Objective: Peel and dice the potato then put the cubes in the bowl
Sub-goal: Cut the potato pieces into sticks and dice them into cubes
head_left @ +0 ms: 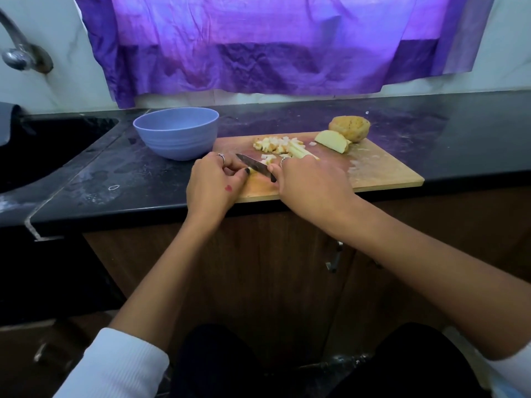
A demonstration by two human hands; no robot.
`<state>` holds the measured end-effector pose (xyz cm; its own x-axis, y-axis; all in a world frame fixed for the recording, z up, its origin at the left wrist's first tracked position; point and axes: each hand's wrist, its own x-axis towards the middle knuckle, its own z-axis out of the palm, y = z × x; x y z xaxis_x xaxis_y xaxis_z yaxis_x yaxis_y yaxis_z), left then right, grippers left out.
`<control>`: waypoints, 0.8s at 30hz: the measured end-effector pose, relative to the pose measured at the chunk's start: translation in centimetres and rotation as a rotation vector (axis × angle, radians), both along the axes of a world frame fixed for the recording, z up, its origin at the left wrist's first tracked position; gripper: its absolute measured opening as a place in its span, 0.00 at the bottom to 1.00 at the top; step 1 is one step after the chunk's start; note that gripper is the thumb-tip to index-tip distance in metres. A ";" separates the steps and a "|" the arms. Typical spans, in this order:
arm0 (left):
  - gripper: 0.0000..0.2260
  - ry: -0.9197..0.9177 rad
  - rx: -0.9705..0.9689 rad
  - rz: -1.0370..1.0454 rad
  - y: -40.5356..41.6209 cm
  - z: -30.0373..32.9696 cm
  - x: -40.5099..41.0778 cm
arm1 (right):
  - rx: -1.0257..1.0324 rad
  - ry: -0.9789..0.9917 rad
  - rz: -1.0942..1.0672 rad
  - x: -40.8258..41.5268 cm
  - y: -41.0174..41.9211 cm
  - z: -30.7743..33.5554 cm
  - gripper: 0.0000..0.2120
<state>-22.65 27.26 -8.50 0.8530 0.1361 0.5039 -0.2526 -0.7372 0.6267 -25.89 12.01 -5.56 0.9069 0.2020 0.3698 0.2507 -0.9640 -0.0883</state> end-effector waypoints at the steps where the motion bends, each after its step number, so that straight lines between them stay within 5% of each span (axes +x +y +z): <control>1: 0.02 -0.007 0.004 -0.003 0.0 -0.1 0.1 | -0.020 0.021 0.002 0.0 0.1 0.3 0.15; 9: 0.04 -0.017 0.029 0.019 -0.1 -0.3 0.3 | -0.180 0.196 -0.040 0.1 2.0 1.4 0.11; 16: 0.04 0.015 0.013 0.036 -0.1 -0.2 0.2 | -0.321 -0.115 -0.005 -0.3 1.4 0.2 0.11; 24: 0.05 0.058 0.209 0.037 -0.6 1.5 0.7 | 0.229 0.218 -0.132 2.2 -2.5 3.2 0.19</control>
